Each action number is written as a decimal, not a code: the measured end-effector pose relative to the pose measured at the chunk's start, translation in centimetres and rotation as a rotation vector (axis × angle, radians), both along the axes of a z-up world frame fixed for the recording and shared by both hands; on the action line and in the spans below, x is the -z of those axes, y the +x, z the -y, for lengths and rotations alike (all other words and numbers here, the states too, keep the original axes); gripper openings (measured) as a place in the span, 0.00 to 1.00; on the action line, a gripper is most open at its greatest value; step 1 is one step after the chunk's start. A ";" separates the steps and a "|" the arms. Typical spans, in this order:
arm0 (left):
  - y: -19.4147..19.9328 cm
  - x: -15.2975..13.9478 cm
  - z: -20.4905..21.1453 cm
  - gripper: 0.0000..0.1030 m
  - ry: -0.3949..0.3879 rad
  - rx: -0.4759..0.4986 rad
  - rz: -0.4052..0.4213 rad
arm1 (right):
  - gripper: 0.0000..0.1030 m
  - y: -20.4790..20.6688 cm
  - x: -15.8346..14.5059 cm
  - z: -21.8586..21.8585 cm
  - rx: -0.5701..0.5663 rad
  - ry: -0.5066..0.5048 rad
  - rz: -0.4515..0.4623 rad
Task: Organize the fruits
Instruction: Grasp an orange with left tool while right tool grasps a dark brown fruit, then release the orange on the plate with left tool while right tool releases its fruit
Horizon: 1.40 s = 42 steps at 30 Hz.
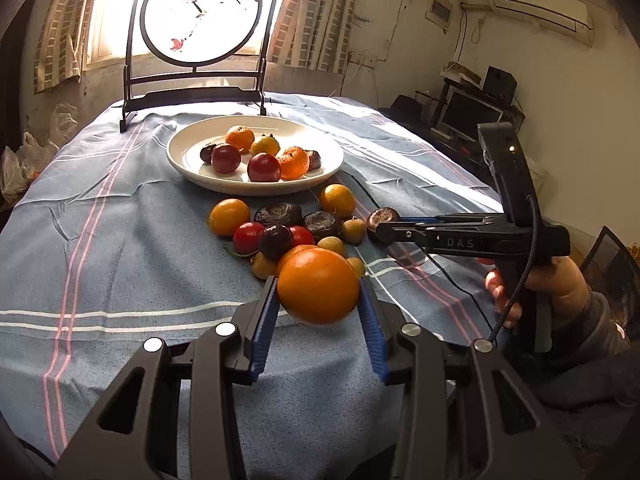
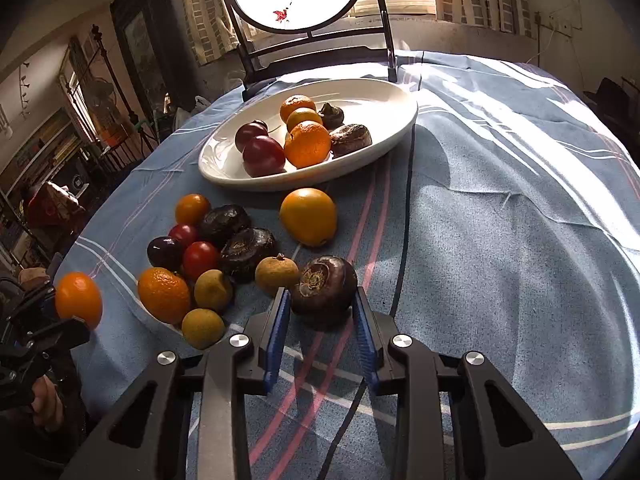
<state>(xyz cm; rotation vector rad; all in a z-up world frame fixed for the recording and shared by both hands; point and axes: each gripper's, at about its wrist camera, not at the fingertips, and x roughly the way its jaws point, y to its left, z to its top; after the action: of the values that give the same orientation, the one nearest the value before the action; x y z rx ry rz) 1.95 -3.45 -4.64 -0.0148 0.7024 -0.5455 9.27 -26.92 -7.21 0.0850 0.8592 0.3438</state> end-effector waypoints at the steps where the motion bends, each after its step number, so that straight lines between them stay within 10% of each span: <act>1: 0.0 0.0 0.0 0.37 -0.003 -0.001 -0.001 | 0.30 -0.1 -0.1 0.0 -0.003 -0.001 0.010; 22: 8.0 -5.0 -2.3 0.38 -0.038 -0.089 0.078 | 0.31 4.1 -6.4 1.2 -0.010 0.124 0.141; 32: 18.7 -1.3 -0.8 0.38 0.038 -0.155 -0.105 | 0.41 13.0 -5.0 0.7 0.052 0.154 0.058; 34: 19.1 -1.3 -1.1 0.50 0.018 -0.165 -0.111 | 0.58 12.8 -5.3 0.8 0.087 0.164 0.087; 42: 13.0 -3.1 -2.1 0.62 0.032 -0.135 -0.022 | 0.58 5.8 -5.7 0.2 0.040 0.077 0.149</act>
<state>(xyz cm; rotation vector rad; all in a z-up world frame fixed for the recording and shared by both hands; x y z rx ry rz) 14.96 -1.31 -1.49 -0.0376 0.7257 -0.4053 15.08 -27.09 -1.55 0.1456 0.6965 0.3415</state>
